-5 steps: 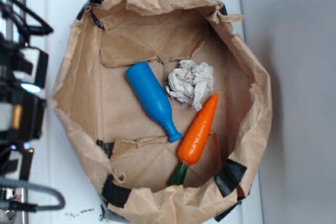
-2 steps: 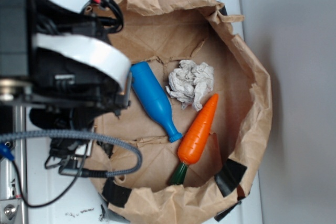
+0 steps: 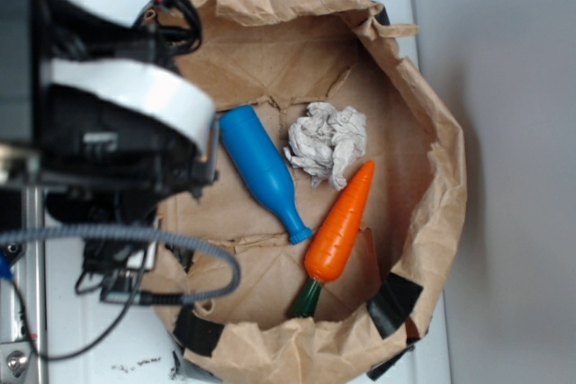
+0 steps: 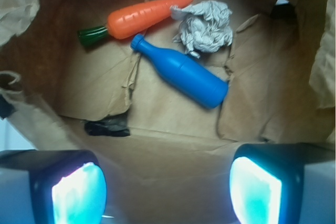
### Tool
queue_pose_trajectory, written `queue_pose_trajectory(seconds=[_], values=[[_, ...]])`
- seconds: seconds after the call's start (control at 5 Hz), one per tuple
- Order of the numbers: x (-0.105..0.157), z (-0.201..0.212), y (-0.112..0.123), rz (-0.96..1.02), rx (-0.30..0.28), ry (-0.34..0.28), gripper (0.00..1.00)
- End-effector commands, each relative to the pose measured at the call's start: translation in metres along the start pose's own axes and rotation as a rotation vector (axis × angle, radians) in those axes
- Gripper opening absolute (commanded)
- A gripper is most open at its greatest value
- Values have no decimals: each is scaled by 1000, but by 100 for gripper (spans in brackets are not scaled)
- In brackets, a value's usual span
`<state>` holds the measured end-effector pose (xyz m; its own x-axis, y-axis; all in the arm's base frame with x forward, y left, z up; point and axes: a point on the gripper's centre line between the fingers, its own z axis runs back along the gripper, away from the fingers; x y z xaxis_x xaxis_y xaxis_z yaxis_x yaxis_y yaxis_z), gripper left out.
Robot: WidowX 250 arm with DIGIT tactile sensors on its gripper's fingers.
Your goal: Grab the white paper.
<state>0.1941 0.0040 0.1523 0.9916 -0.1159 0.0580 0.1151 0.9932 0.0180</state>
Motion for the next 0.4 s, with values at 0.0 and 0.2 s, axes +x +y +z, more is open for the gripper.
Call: queue_pose_trajectory(seconds=[0.0,0.2], values=[[94,-24,41,58,41,-10,100],[95,-23,40,45,30,-16,100]])
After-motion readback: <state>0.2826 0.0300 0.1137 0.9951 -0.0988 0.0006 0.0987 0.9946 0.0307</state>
